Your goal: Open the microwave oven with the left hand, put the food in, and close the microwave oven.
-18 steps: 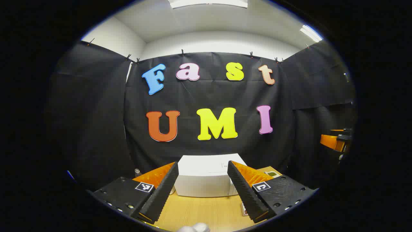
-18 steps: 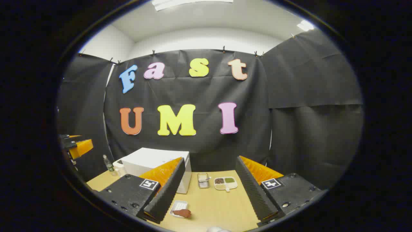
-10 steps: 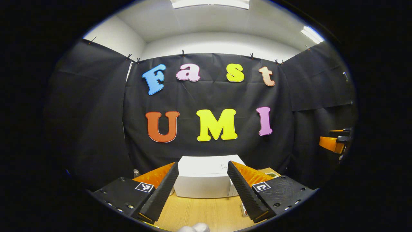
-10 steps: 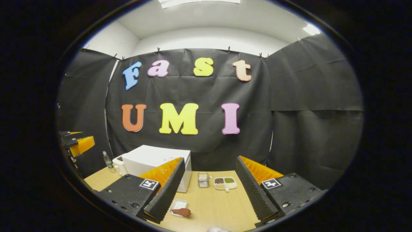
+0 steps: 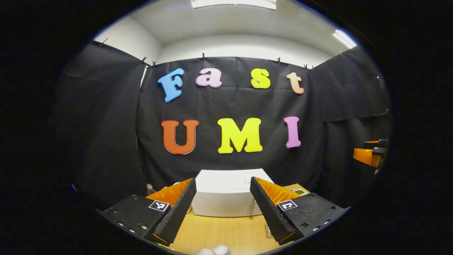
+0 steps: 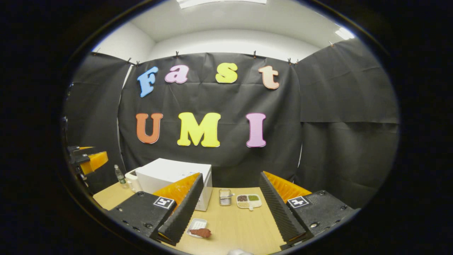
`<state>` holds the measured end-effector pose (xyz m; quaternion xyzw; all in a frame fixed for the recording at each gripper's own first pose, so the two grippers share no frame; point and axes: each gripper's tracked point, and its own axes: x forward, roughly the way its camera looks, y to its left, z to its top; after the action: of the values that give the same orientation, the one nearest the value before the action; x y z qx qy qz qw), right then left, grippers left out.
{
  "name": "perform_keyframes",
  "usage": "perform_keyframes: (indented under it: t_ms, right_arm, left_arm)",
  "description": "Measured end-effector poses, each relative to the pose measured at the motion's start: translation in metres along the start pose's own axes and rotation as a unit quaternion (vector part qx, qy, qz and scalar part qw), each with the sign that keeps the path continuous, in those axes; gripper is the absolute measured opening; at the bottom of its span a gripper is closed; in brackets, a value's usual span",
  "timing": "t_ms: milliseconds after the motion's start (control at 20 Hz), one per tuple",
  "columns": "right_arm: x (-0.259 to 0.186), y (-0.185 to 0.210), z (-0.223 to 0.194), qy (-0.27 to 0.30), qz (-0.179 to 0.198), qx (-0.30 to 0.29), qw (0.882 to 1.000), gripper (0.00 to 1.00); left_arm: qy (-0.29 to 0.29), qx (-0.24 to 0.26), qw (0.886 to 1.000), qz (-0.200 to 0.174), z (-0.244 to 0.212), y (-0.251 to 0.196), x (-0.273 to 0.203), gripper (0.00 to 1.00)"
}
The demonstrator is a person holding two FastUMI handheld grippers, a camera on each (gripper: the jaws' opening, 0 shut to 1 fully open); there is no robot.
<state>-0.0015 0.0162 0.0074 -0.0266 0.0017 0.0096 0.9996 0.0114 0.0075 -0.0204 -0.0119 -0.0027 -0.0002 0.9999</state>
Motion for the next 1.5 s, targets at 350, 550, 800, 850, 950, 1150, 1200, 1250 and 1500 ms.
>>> perform_keyframes:
  t_ms: [350,550,800,850,950,1150,1200,1250,1500]
  right_arm:
    - [-0.002,-0.038,0.015,-0.006,-0.015,-0.01,1.0,0.93]
    - [0.0,-0.064,0.023,-0.002,-0.027,-0.015,1.0,0.93]
    - [0.006,-0.09,0.021,0.015,-0.04,-0.017,0.999,0.92]
    - [0.006,-0.093,0.017,0.02,-0.042,-0.021,0.999,0.92]
    - [0.011,-0.097,0.012,0.028,-0.045,-0.027,0.998,0.93]
    - [0.025,-0.109,0.006,0.036,-0.057,-0.025,0.997,1.0]
    - [0.029,-0.111,0.002,0.042,-0.058,-0.024,0.997,0.94]
    - [0.032,-0.11,-0.001,0.047,-0.056,-0.024,0.997,0.94]
    - [0.043,-0.111,0.001,0.049,-0.061,-0.027,0.997,1.0]
  left_arm:
    - [0.019,-0.02,0.999,-0.017,-0.071,-0.039,0.041,0.94]
    - [0.024,-0.023,0.999,-0.035,-0.114,-0.073,0.073,0.93]
    - [0.064,-0.016,0.997,-0.05,-0.17,-0.106,0.114,0.94]
    - [0.067,-0.009,0.996,-0.051,-0.18,-0.111,0.125,0.94]
    - [0.078,0.003,0.996,-0.048,-0.203,-0.118,0.148,0.94]
    - [0.101,-0.002,0.994,-0.044,-0.242,-0.129,0.197,0.94]
    - [0.113,-0.003,0.993,-0.039,-0.253,-0.13,0.206,0.94]
    - [0.12,-0.001,0.992,-0.038,-0.261,-0.132,0.214,0.94]
    - [0.126,-0.001,0.991,-0.043,-0.276,-0.141,0.236,0.94]
